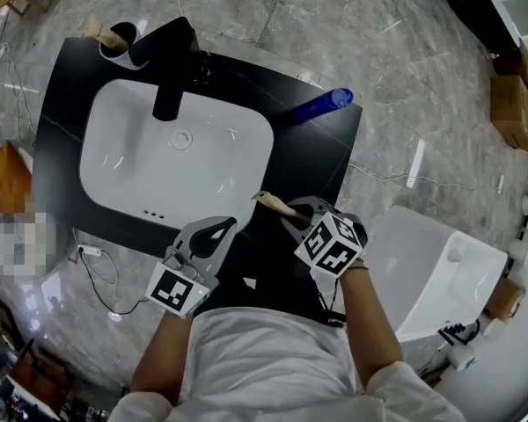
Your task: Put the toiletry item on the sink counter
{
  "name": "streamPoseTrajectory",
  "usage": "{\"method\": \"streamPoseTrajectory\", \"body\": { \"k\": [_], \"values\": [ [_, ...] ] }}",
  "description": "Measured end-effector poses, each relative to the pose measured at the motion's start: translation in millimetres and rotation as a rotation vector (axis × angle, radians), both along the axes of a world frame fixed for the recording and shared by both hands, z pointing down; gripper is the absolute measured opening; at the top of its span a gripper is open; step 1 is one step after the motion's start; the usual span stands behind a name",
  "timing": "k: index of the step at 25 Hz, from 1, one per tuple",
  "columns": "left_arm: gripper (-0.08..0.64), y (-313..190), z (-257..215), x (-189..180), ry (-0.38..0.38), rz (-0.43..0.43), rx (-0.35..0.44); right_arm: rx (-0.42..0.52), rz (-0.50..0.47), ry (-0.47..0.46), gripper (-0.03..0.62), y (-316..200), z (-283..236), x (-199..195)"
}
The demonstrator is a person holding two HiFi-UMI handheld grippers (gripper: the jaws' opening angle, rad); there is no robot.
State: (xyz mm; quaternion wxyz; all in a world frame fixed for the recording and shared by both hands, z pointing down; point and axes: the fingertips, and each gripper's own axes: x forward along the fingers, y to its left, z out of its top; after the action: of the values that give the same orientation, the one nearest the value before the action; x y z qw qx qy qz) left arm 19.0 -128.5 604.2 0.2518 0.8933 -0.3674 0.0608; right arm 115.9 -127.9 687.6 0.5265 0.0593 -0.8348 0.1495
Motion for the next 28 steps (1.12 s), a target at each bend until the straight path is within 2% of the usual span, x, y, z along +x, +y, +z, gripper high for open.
{"method": "streamPoseTrajectory", "body": {
  "k": [16,22,28],
  "values": [
    [0.015,3.5,6.7,1.9,0.011,0.019,-0.023,0.015,0.018,-0.026,0.051,-6.5,3.6,-11.4],
    [0.015,1.2,9.4,2.2,0.012,0.023,-0.024,0.029,0.043,-0.042,0.09,-13.8,0.2,-10.6],
    [0.015,-8.1,0.1,2.4,0.012,0.022,-0.009,0.088,0.093,-0.077,0.104,-30.6,-19.7,-6.6]
  ]
}}
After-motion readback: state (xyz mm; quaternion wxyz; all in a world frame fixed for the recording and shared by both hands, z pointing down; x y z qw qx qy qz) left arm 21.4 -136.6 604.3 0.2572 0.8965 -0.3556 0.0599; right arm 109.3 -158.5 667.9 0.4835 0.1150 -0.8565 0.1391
